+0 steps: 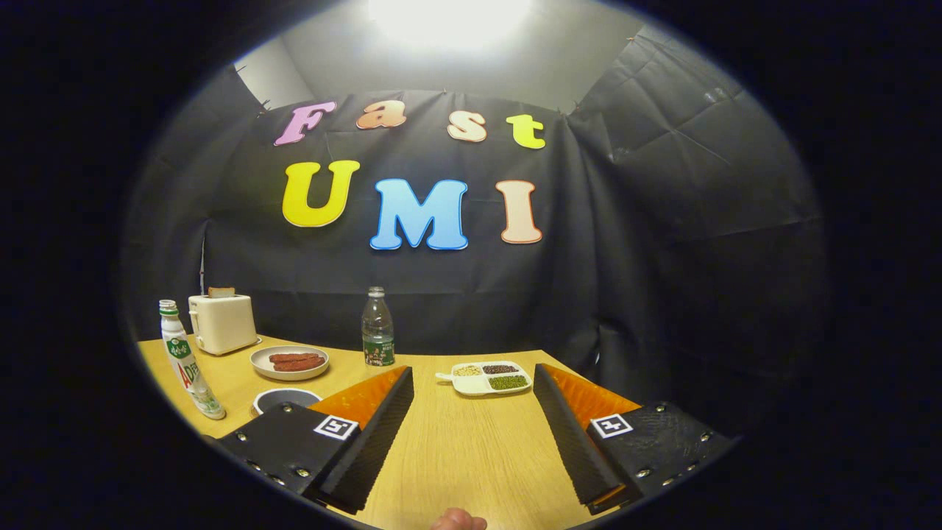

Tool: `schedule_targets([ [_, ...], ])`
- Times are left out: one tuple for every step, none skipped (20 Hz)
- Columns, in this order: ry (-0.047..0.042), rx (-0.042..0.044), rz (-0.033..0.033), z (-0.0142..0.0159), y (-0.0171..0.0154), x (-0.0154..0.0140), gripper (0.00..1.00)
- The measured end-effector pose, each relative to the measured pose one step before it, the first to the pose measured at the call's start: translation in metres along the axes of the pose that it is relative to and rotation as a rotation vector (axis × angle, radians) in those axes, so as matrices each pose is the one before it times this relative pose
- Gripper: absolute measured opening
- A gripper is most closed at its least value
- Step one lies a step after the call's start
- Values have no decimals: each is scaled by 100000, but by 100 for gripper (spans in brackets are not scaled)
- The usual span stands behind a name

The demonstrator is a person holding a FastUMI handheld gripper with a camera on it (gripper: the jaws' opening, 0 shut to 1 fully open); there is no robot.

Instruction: Take the bottle from table, then pour the juice into the cup, finally place the bottle on the coaster

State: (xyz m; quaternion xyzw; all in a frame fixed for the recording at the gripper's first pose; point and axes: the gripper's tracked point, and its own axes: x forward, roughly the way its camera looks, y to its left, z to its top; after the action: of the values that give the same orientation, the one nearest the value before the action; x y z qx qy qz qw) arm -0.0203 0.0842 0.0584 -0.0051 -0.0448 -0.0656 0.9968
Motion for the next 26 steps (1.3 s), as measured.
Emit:
schedule_targets([
  [53, 385, -106, 59, 1075, -367, 99],
  [646, 1239, 1894, 27, 1376, -361, 99],
  [572, 1705, 2107, -18, 1437, -311, 99],
  [420, 887, 1233, 225, 1107, -384, 99],
  [-176, 81, 543, 351, 850, -508, 99],
  [-805, 25, 416, 642, 947, -532, 99],
  [-1002, 70, 1150, 451, 1301, -482, 99],
  [-192, 174, 1227, 356, 1314, -493, 99],
  [509, 343, 1615, -172, 1429, -405, 99],
  [591, 612, 2533, -54, 1637, -483, 99],
  [-302, 703, 3332, 67, 1901, -469, 99],
  [-504, 663, 3177, 73, 1733, -325, 99],
  [139, 150, 2260, -382, 1375, -258, 99],
  [553, -274, 934, -369, 1161, -185, 99],
  [637, -415, 1348, -487, 1373, -241, 99],
  [509, -284, 549, -340, 1205, -165, 99],
  [110, 49, 921, -379, 1126, -279, 99],
  [3, 1222, 239, -454, 1020, -117, 99],
  [282, 1932, 844, -392, 901, -88, 99],
  [-6, 2237, 1193, -446, 1031, -209, 99],
  [47, 1950, 549, -237, 728, -150, 99],
  [-406, 1380, 512, -229, 574, -64, 99],
  [-192, 923, 338, -114, 579, -47, 99],
  [-340, 922, 203, -306, 661, 23, 99],
  [-685, 738, 1030, -60, 897, 67, 99],
  [-173, -1459, 871, -204, 1072, 254, 99],
])
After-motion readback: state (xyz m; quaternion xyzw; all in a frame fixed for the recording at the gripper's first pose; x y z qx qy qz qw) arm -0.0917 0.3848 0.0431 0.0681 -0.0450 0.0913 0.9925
